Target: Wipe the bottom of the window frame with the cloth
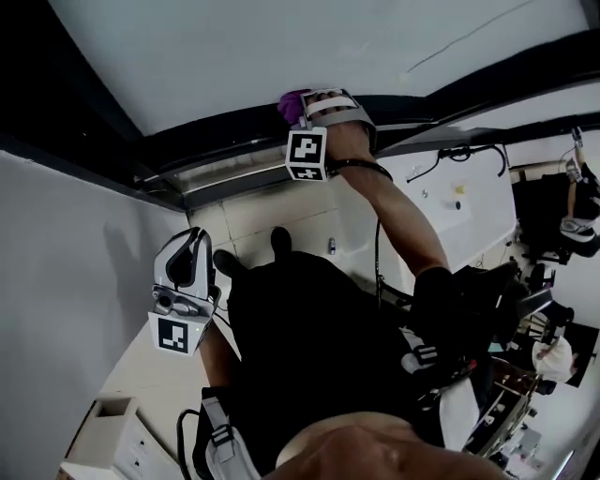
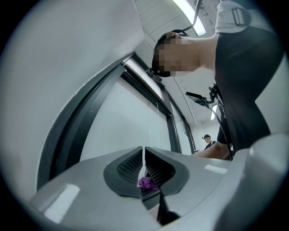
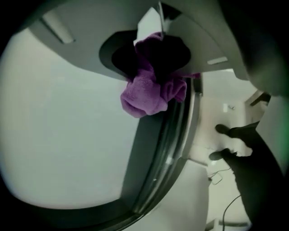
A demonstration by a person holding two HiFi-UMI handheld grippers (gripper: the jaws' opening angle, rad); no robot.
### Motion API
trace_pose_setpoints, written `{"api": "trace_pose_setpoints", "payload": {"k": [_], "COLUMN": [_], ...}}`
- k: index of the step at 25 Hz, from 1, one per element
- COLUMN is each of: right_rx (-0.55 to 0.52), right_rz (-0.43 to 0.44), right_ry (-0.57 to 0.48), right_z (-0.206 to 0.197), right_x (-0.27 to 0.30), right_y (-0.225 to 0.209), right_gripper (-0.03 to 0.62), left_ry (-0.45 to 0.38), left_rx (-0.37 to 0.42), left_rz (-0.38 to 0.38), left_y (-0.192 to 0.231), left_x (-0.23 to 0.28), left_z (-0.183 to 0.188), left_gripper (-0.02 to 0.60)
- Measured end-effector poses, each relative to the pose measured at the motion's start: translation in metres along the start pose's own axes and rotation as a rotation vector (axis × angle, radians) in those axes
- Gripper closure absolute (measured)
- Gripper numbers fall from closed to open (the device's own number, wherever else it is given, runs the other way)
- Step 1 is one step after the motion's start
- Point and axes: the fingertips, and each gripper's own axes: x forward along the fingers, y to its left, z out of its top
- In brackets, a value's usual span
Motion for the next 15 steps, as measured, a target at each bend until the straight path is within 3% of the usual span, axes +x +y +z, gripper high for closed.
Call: {"api": "trace_pose_setpoints", "payload": {"k": [2,5,6,8,9,12,13,15], "right_rx": [-0.029,-0.015,-0.030,-0.052,-0.042,0.010,0.011,-0.002], "right_rz": [0.086,0.025,0.042,0.163,0.181,0.035,0.048,0.234], "right_ry": [-0.001,-0.018,-0.016,-0.026,-0.038,-0.074,-0.093,-0.167], "right_z": [0.001,-0.006,-0.007,-0.006,-0.005,-0.006,-0.007,-0.007], "right_x": [-0.005,0.002,0.000,-0.016,-0.020,-0.002,0.000,-0.026], "right_y": [0.011,-0.001,0.005,0.027,0.029,0.005,0.009,0.037], "right_gripper": [0.528,0.524,0.537,0.526,0.526,0.523,0.531,0.526], "left_ry": [-0.009,-0.021,-0.019,-0.025,-0.032,-0.028,-0.022,-0.015], "left_rx": [-0.001,-0.008,-0.007,-0.005,-0.007,-0.015,-0.015,-0.006], "left_rz": [-0.003,0.003,0.005,0.013,0.020,0.031,0.031,0.026], "left_y": [0.000,0.002,0.003,0.004,0.005,0.008,0.007,0.003], "left_x": [-0.003,-0.007,-0.008,-0.011,-0.013,-0.017,-0.017,-0.018], "left_z": [0.000,0.001,0.001,0.003,0.004,-0.001,-0.002,0.000], "left_gripper": [0.578,0.578,0.578,0.578,0.578,0.578,0.578,0.578]}}
